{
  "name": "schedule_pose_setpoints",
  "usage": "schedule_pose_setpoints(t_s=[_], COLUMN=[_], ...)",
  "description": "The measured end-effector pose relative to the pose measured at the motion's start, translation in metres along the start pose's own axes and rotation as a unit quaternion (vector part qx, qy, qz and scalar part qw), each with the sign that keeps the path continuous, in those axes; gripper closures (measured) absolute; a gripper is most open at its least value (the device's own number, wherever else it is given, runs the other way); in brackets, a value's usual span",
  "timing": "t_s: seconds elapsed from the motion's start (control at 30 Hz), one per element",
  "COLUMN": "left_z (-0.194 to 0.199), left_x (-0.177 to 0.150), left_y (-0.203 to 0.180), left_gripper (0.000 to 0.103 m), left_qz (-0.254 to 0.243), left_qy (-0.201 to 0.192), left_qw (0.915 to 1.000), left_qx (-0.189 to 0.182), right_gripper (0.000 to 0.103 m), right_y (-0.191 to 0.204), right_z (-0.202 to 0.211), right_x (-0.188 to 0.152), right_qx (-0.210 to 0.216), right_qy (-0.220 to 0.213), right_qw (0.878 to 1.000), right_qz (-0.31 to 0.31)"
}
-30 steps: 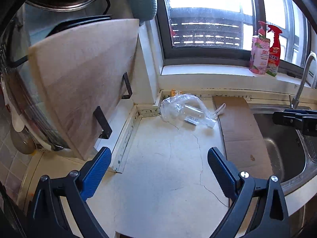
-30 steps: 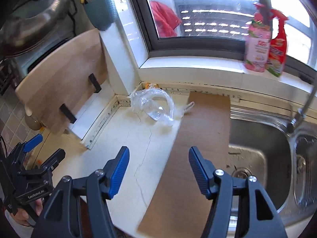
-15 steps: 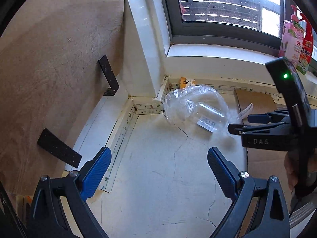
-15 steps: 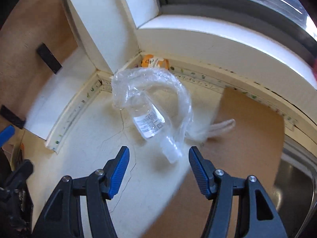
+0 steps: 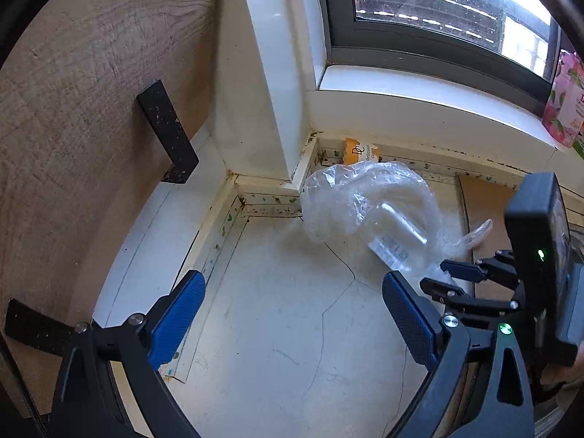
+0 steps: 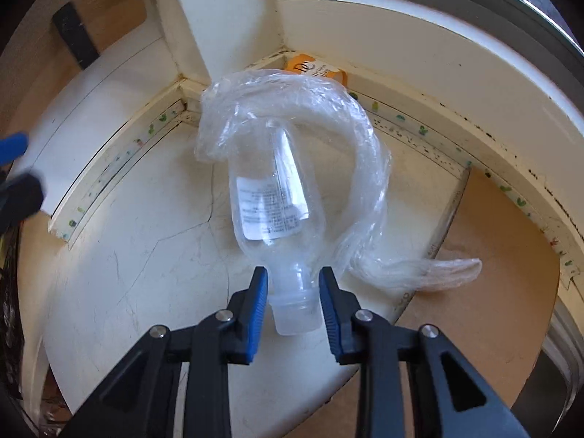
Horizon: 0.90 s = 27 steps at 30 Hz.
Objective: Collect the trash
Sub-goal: 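Grasp the clear plastic bag with the left tool while the right tool grasps the plastic bottle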
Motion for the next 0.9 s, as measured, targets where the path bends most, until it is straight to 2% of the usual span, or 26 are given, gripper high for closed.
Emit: schedule_pose_setpoints(t_s=[0.13, 0.3, 0.47, 0.6, 0.73, 0.9], left_z=[-0.01, -0.029, -0.062, -0.088, -0.109, -0.138], left_x=[0.013, 0.033, 0.051, 0.066, 0.079, 0.087], left_y=[-0.005, -0.014, -0.024, -0.032, -0.035, -0.045], left_gripper=[0.006, 0.006, 0.006, 0.006, 0.006, 0.006], left_qz=[0.006, 0.018, 0.049, 0.078, 0.11, 0.126], left_qy=[-0.001, -0.002, 0.015, 0.021, 0.016, 0.033], left_qw=[0.9999, 0.9995, 0.9974, 0.9945, 0.9919, 0.9908], left_qx=[-0.011, -0.024, -0.05, -0.067, -0.062, -0.039], right_gripper=[0.075, 0.075, 0.075, 0.075, 0.075, 0.075], right_y=[0.004, -0.021, -0.066, -0.1, -0.119, -0.127], right_z=[0.026, 0.064, 0.093, 0.11, 0.11, 0.102], right_x=[-0.012, -0.016, -0.01, -0.007, -0.013, -0.021], right_qx=[0.032, 0.056, 0.068, 0.078, 0.08, 0.084], right_qy=[-0.014, -0.049, -0.092, -0.132, -0.146, -0.142], right_qw=[0.999, 0.995, 0.979, 0.959, 0.946, 0.94], right_qz=[-0.001, -0.065, -0.166, -0.237, -0.279, -0.298])
Point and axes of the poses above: each gripper's, at about its wrist camera, not at the fingertips, and z roughly against the way its jaws point, y to its left, x to its top, the point moved 9 cm from there along -z, roughly the way its jaws point, and after that the axes turned 10 degrees about -z, right-handed, at the moved point
